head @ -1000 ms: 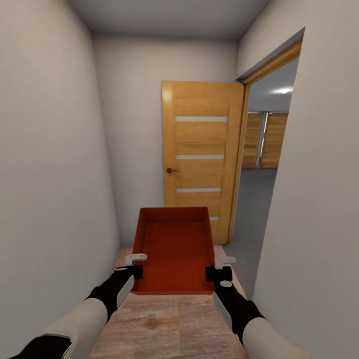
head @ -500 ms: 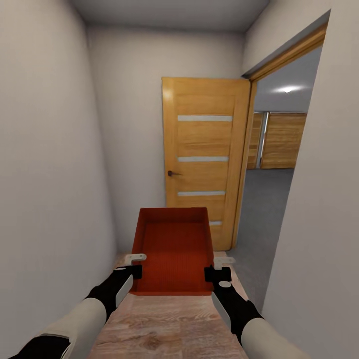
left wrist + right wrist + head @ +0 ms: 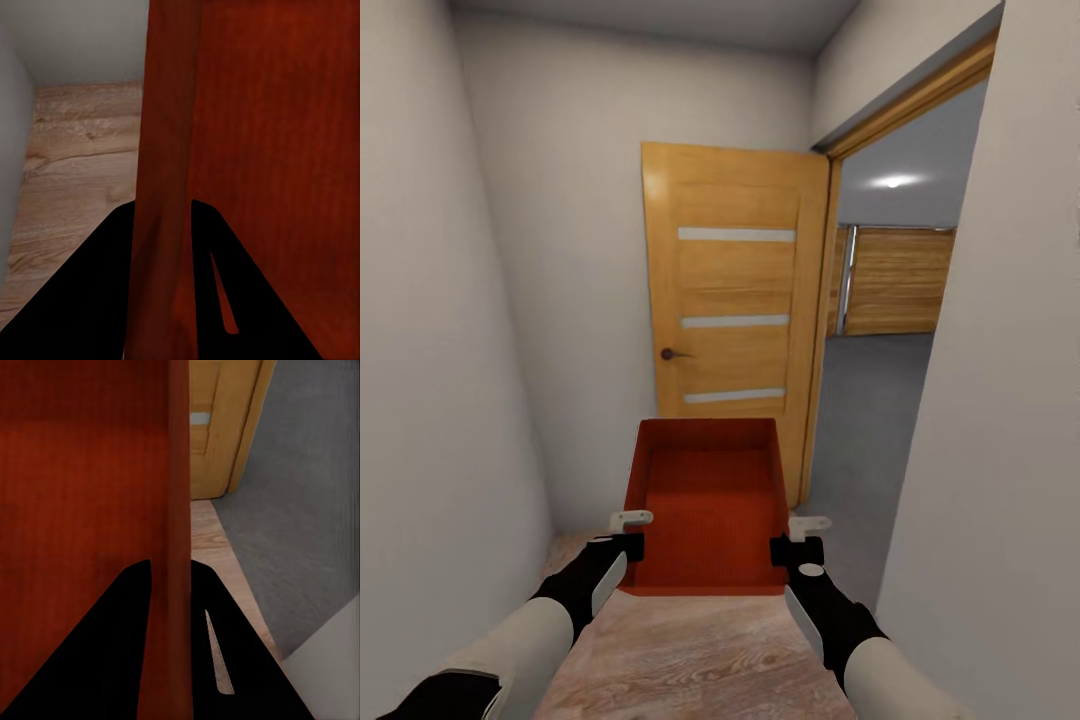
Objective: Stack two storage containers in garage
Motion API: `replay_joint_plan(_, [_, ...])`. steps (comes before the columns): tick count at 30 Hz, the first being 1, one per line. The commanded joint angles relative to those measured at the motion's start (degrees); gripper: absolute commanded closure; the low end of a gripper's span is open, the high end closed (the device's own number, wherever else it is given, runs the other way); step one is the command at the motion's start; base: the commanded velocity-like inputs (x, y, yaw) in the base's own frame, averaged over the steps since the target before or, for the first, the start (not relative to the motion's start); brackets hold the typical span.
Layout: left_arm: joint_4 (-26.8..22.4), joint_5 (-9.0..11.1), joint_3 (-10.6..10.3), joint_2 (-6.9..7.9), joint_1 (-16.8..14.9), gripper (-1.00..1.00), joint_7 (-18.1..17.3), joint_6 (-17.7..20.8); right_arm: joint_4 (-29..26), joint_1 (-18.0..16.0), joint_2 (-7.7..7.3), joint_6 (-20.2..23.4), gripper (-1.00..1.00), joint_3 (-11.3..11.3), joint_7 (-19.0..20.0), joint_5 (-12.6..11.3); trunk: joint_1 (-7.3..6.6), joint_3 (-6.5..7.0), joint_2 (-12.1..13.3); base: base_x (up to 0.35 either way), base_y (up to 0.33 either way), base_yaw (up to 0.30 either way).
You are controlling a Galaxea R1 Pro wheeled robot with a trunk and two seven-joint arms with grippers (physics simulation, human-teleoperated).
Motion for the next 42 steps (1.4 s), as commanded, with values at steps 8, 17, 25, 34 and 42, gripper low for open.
replay_joint_plan(8, [-1.98,-1.14,0.26,3.36,-0.04,1.00,1.99,-3.61,0.14,-0.02,-0.09,0.39,1.00,0.51,-0.47,-0.71,0.04,-0.10,-0.07,0.151,0.004,-0.245])
replay_joint_plan(17, [-1.98,-1.14,0.26,3.36,-0.02,1.00,1.99,-3.61,0.14,-0.02,-0.09,0.39,1.00,0.51,-0.47,-0.71,0.04,-0.10,-0.07,0.009,0.000,-0.245])
replay_joint_plan(25, [-1.98,-1.14,0.26,3.36,-0.04,1.00,1.99,-3.61,0.14,-0.02,-0.09,0.40,1.00,0.51,-0.47,-0.71,0.04,-0.10,-0.07,0.000,0.000,-0.245])
replay_joint_plan(34, [-1.98,-1.14,0.26,3.36,-0.04,1.00,1.99,-3.61,0.14,-0.02,-0.09,0.45,1.00,0.51,-0.47,-0.71,0.04,-0.10,-0.07,0.000,0.000,-0.234])
replay_joint_plan(42, [-1.98,-1.14,0.26,3.36,-0.01,1.00,1.99,-3.61,0.14,-0.02,-0.10,0.48,1.00,0.51,-0.44,-0.71,0.04,-0.10,-0.07,0.000,0.000,-0.036])
